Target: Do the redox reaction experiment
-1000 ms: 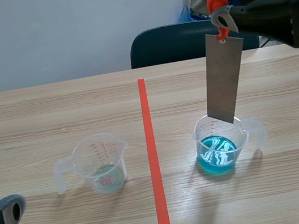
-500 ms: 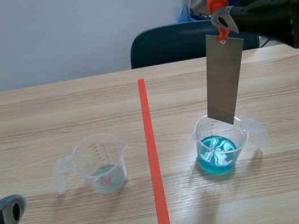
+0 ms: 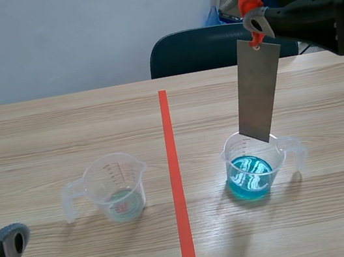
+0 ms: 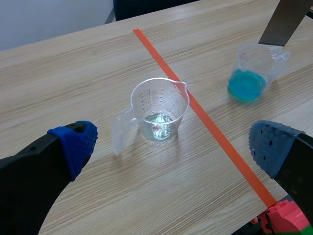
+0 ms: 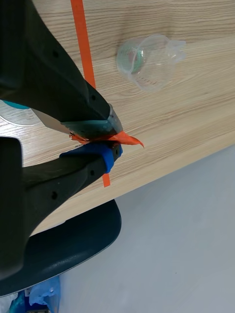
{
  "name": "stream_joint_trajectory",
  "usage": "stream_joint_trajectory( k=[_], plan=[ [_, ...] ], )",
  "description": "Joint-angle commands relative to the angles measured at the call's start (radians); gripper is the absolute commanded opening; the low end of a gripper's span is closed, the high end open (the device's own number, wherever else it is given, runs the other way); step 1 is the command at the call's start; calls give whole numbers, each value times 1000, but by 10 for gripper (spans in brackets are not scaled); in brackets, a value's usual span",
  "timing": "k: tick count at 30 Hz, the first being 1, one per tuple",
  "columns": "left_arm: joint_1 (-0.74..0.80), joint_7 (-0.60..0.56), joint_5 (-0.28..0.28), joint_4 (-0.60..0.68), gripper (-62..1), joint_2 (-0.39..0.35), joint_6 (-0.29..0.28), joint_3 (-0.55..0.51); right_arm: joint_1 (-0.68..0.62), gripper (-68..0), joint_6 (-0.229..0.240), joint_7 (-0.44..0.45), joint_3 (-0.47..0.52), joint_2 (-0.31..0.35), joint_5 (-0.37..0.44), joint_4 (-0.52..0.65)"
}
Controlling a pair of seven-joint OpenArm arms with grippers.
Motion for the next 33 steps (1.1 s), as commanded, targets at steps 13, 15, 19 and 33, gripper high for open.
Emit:
stream_joint_trajectory(
  k=[13, 15, 19, 33],
  plan=[
    [-3, -3, -6, 10, 14, 5, -2, -3, 19, -667, 6, 7, 2, 11, 10, 1],
    [-3, -3, -6, 10, 14, 5, -2, -3, 19, -667, 6, 7, 2, 10, 10, 1],
    [-3, -7, -6, 10, 14, 5, -2, -3, 19, -667, 6, 8, 2, 10, 2, 1],
    [-201, 12, -3, -92, -253, -63, -9, 92, 19, -667, 6, 8, 2, 8, -5, 1]
  ],
)
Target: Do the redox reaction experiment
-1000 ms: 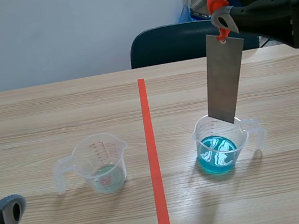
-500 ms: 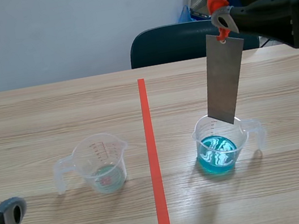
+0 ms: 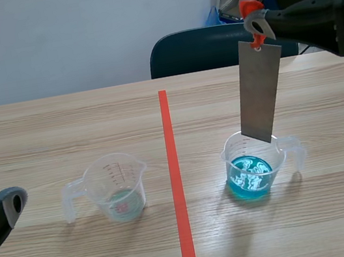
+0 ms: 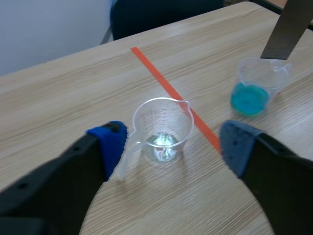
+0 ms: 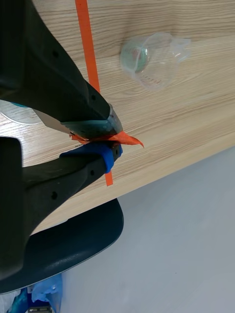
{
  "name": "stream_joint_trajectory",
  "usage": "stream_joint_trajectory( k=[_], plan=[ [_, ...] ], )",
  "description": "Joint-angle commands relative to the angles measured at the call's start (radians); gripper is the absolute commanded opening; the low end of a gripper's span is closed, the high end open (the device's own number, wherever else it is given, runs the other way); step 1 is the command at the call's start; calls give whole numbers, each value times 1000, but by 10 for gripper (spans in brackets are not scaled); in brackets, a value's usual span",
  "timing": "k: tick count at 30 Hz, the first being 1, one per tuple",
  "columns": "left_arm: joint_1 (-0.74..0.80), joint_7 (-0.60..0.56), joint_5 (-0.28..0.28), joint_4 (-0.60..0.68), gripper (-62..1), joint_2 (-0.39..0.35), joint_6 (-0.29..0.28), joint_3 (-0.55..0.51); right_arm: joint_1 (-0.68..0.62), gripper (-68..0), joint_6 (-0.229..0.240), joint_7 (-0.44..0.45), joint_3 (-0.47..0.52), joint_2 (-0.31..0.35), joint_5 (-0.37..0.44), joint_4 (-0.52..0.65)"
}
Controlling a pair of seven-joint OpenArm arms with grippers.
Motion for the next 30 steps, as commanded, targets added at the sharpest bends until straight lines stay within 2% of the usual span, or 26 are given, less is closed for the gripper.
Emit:
stream_joint_trajectory(
  k=[1, 3, 7, 8, 14, 18, 24, 30],
  plan=[
    [-45, -11, -6, -39, -272, -20, 0, 39, 19, -667, 6, 11, 2, 8, 11, 1],
    [-114, -16, -7, -101, -339, -41, 0, 91, 19, -667, 6, 11, 2, 8, 11, 1],
    [-264, -47, -9, -232, -573, -55, 3, 219, 19, -667, 6, 11, 2, 8, 11, 1],
    [-303, -60, -6, -265, -588, -54, 4, 255, 19, -667, 6, 11, 2, 8, 10, 1],
    [-552, -114, -5, -458, -586, -54, 9, 494, 19, -667, 6, 11, 2, 8, 10, 1],
    [-711, -133, -3, -562, -586, -43, 39, 647, 19, -667, 6, 11, 2, 8, 10, 1],
    [-905, -143, 37, -698, -586, 33, 87, 818, 19, -667, 6, 11, 2, 8, 9, 1],
    [-1040, -150, 43, -821, -586, 121, 90, 927, 19, -667, 6, 11, 2, 8, 8, 1]
  ],
)
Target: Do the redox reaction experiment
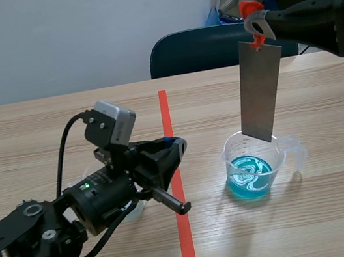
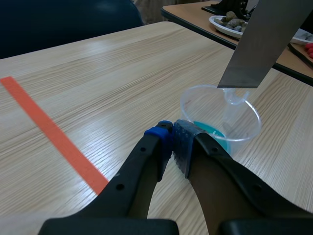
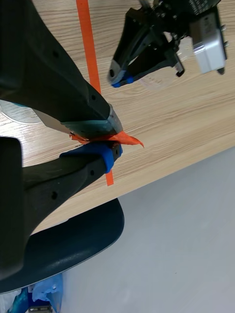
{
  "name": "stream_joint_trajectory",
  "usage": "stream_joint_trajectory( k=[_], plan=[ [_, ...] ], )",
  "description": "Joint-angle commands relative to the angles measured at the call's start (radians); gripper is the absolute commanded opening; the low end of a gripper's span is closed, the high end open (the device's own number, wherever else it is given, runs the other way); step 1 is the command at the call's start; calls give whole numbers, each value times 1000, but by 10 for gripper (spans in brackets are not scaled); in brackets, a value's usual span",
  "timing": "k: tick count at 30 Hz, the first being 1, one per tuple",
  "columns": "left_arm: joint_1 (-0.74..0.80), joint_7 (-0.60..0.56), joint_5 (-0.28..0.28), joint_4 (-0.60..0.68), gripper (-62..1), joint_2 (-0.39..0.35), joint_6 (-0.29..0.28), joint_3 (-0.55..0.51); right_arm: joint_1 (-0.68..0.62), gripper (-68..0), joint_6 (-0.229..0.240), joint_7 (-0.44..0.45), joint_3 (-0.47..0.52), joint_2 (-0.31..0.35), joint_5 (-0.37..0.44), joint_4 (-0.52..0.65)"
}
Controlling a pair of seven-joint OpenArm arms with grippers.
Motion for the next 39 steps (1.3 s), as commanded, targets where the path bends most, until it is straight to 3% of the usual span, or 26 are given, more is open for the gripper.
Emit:
stream_joint_trajectory(
  k=[1, 14, 22, 39],
  plan=[
    [-23, -22, -6, -6, -586, 24, -6, 16, 19, -667, 6, 11, 2, 8, 11, 1],
    [-175, -70, -3, -227, -586, 174, 39, 127, 19, -667, 6, 12, 2, 8, 11, 1],
    [-179, -87, 37, -260, -586, 190, 39, 130, 19, -667, 6, 12, 2, 8, 11, 1],
    [-154, -113, 39, -246, -586, 155, 34, 129, 19, -667, 6, 12, 2, 8, 11, 1]
  ],
)
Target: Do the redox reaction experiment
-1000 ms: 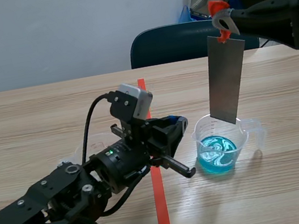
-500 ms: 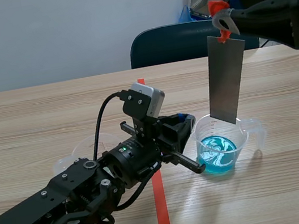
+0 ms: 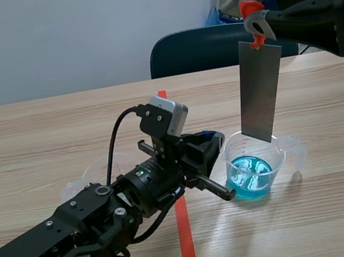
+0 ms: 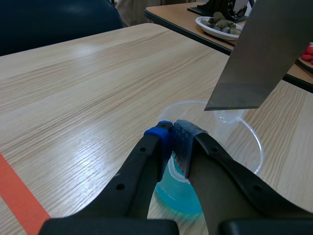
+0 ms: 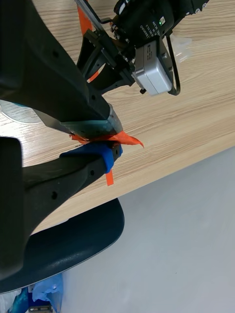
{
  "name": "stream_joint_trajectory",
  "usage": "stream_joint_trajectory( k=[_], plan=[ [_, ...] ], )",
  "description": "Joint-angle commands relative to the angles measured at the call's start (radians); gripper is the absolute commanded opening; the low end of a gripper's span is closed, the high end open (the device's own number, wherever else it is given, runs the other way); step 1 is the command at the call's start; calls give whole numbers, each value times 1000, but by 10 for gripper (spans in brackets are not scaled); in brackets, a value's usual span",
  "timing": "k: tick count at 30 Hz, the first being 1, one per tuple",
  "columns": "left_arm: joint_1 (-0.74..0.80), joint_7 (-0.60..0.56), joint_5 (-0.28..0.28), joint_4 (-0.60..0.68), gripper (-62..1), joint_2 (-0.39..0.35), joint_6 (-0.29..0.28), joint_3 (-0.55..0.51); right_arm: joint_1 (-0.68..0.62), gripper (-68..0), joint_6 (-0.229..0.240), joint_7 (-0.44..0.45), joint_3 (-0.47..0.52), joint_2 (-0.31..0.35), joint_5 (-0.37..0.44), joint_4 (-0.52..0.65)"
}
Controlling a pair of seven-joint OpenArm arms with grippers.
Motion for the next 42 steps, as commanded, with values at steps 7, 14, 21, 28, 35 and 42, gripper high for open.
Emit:
stream_joint_trajectory(
  k=[7, 14, 21, 28, 35, 42],
  plan=[
    [123, -100, 21, 168, -581, -135, 3, -1, 19, -667, 6, 11, 2, 8, 11, 1],
    [264, -151, 85, 365, -581, -259, 45, -1, 19, -667, 6, 11, 2, 8, 10, 1],
    [390, -151, 135, 481, -402, -319, 149, -1, 19, -667, 6, 12, 2, 8, 10, 1],
    [443, -151, 263, 498, -18, -335, 224, -1, 19, -667, 6, 11, 2, 8, 10, 1],
    [448, -147, 261, 499, 14, -338, 262, -1, 19, -667, 6, 12, 2, 8, 10, 1],
    [462, -149, 260, 501, 14, -337, 275, -1, 19, -667, 6, 12, 2, 8, 10, 1]
  ],
)
